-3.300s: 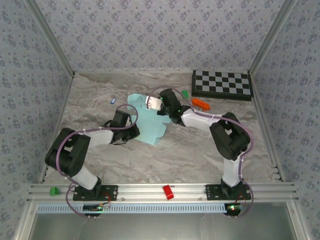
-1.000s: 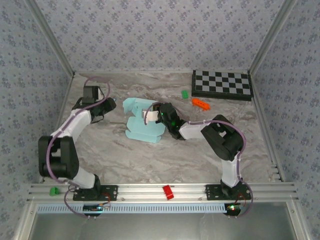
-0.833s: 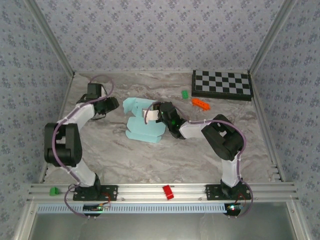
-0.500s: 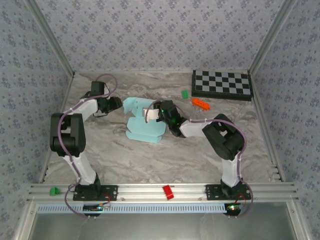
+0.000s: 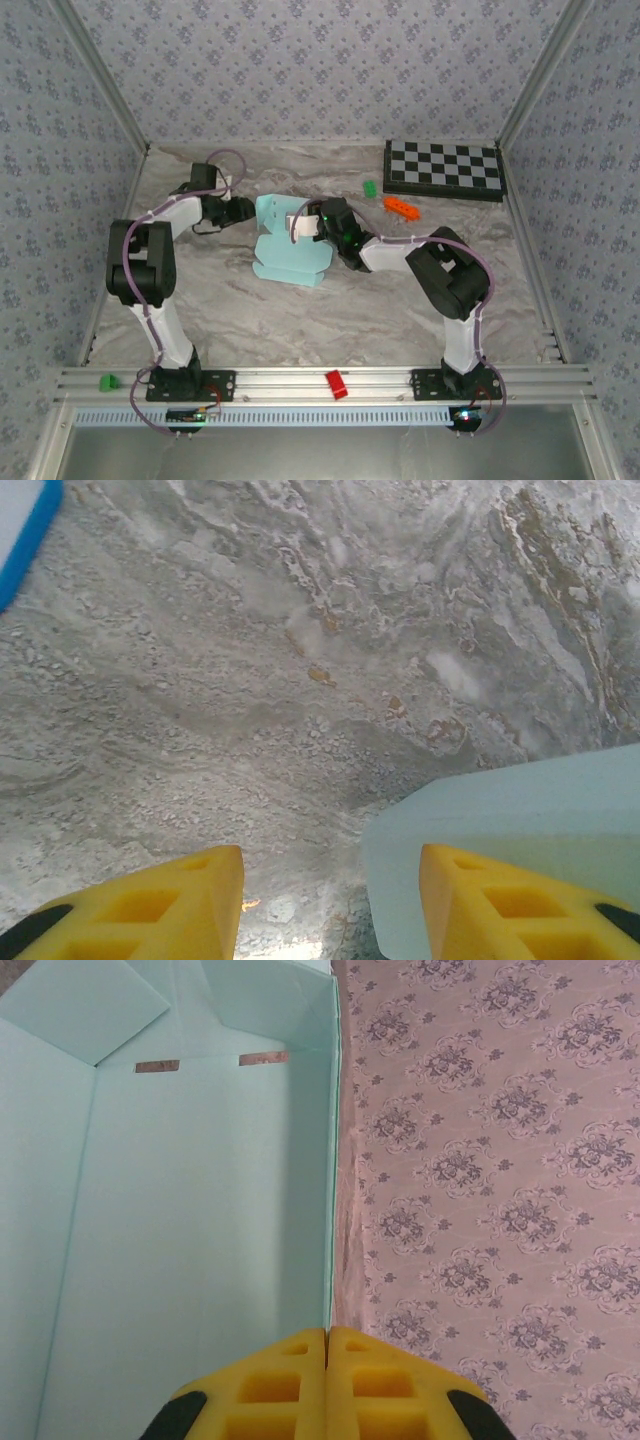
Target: Fold the paper box
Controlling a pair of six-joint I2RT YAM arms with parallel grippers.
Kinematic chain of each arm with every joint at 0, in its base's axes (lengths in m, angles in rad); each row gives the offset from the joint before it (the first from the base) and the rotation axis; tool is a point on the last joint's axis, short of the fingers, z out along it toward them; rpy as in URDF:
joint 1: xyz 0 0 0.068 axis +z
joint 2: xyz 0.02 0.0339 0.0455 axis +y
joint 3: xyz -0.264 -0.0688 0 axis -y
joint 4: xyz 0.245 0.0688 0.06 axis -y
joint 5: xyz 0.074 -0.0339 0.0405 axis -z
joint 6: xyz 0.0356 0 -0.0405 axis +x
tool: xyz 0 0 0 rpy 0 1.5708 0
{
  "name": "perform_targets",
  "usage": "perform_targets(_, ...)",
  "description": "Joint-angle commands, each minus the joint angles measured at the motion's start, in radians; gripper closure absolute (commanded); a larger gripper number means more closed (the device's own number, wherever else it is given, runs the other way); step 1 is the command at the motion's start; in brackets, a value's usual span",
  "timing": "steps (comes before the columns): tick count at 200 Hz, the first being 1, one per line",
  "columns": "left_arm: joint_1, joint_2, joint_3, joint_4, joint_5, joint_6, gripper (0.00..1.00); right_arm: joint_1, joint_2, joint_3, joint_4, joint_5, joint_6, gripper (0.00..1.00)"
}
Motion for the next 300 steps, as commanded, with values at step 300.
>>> perform_targets(300, -0.064, -0.020, -0.040, 0.143, 0.180, 0.079, 0.54, 0.000, 0.036, 0.048, -0.072, 0.000, 0.036, 1.00)
